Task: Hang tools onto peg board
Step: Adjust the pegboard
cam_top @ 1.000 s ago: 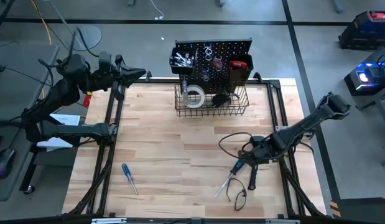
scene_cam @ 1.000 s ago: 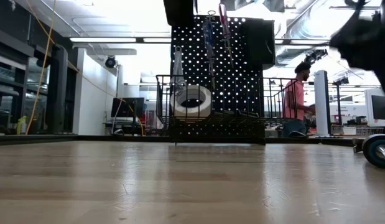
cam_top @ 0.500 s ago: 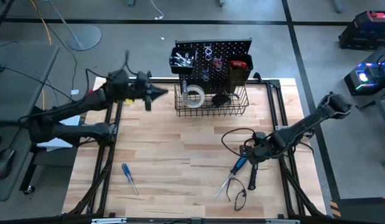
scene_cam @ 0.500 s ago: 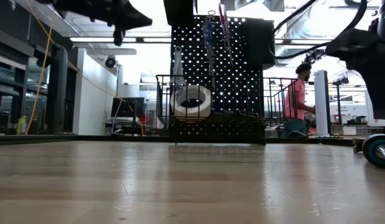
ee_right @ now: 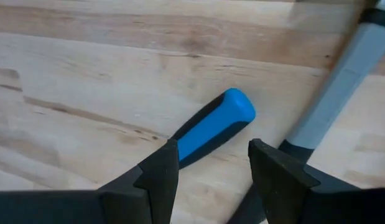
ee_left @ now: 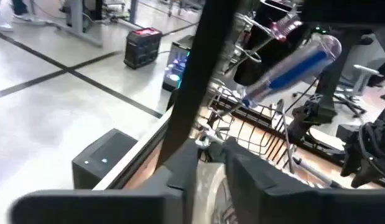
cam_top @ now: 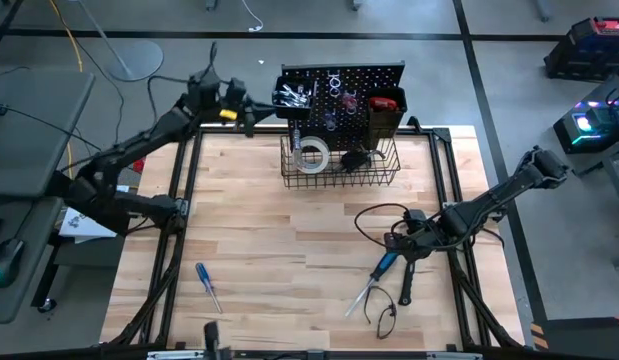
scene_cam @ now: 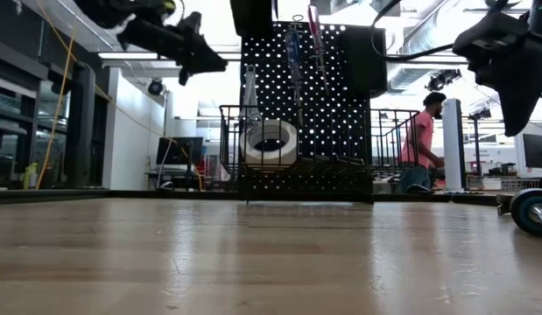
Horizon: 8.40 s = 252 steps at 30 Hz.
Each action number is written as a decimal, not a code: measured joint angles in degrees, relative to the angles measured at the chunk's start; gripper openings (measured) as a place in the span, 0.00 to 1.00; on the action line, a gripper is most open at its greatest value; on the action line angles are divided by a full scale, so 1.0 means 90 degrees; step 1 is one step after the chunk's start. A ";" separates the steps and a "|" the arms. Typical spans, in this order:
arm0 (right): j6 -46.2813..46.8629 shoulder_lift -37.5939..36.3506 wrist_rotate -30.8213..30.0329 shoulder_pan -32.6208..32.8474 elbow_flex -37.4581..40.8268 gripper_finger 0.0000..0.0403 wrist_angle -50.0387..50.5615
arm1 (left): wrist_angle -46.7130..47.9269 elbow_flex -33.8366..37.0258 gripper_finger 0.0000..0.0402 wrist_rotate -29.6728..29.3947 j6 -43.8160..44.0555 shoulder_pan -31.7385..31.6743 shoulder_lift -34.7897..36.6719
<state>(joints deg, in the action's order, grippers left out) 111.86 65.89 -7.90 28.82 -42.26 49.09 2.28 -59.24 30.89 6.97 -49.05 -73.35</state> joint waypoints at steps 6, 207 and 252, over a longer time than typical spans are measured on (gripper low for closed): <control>0.0456 0.0000 0.0007 -0.0005 0.0000 0.46 -0.0183 | -0.0145 -0.0556 0.37 0.0138 -0.1206 -0.0005 -0.0606; -0.7804 0.1919 0.2243 -0.7575 -0.6560 0.00 -0.0837 | 0.3087 -0.0678 0.28 0.0763 -0.3660 -0.0343 0.0620; -0.7843 0.1919 0.1523 -0.7728 -0.6562 0.00 -0.1262 | 0.3233 -0.0678 0.49 -0.0257 -0.3472 -0.0293 0.1072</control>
<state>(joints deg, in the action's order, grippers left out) 41.27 83.15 5.81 -40.73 -101.32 37.73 31.38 -65.34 28.58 -24.27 -51.68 -63.70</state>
